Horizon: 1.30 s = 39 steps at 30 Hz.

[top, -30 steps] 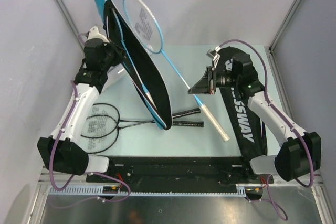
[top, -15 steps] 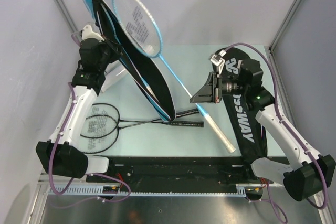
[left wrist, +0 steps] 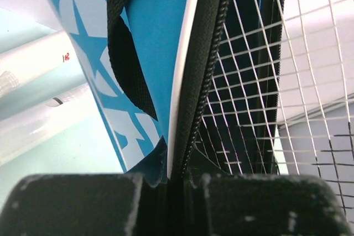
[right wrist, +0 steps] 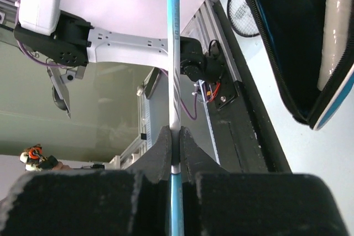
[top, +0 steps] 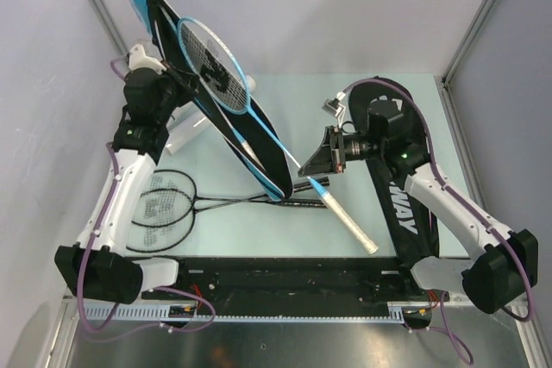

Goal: Pack up the badminton gear
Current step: Place the racket in the racket bag.

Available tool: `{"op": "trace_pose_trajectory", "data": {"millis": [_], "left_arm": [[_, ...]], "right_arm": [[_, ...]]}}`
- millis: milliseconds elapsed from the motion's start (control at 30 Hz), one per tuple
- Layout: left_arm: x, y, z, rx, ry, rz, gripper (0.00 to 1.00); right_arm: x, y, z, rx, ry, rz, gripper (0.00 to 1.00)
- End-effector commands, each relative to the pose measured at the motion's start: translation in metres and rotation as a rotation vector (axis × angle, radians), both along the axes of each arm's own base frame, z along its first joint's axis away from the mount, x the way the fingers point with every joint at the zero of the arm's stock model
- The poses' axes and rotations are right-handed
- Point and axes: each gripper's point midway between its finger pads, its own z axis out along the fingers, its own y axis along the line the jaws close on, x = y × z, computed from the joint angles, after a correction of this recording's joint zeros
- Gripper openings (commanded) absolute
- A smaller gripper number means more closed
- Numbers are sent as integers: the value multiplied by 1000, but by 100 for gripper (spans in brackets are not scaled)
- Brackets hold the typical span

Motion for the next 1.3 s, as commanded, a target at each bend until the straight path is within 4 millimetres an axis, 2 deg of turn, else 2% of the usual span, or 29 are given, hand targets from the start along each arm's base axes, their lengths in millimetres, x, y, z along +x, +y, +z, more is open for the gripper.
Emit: {"op": "trace_pose_trajectory", "data": {"millis": [0,33,200,367,500,567,633,667,700,767,800,833,867,900,967,1000,1100,1233,1267], "left_arm": [[-22,-8,61,-65,-194,-59,0],[-23,-13,60,-75,-193,-89,1],[-28,-26,59,-112,-194,-142,0],[-35,-44,78,-132,-249,-230,0],[-41,-78,79,-164,-261,-353,0],[-41,-91,72,-184,-247,-374,0],[-46,-117,70,-226,-246,-427,0],[-47,-128,67,-242,-234,-454,0],[-47,-150,62,-276,-215,-505,0],[-48,-169,55,-303,-193,-530,0],[-52,-189,49,-334,-176,-556,0],[-50,-195,45,-348,-173,-543,0],[-49,-204,38,-369,-153,-540,0],[-52,-222,28,-382,-131,-562,0],[-53,-241,17,-425,-89,-560,1],[-49,-250,2,-440,-53,-555,0],[-49,-275,-14,-507,2,-600,0],[-42,-313,-42,-518,80,-668,0],[-45,-321,-44,-516,92,-705,0]], "right_arm": [[6,12,16,50,-37,-10,0],[5,16,23,78,-60,7,0],[2,26,29,91,-66,23,0],[13,31,14,17,-36,-19,0],[34,33,9,-43,15,-108,0],[49,33,17,-30,29,-173,0],[64,35,28,-3,65,-220,0],[72,31,30,-3,77,-248,0],[81,26,29,-16,102,-295,0],[96,12,34,-11,74,-356,0],[103,5,28,-40,59,-383,0],[110,-2,28,-54,54,-402,0],[124,-17,20,-75,74,-447,0],[129,-23,15,-90,70,-458,0],[146,-41,0,-120,110,-512,0],[153,-46,-6,-134,103,-527,0],[172,-59,-30,-218,49,-588,0],[191,-67,-64,-357,-121,-591,0],[196,-75,-74,-419,-205,-583,0]]}}
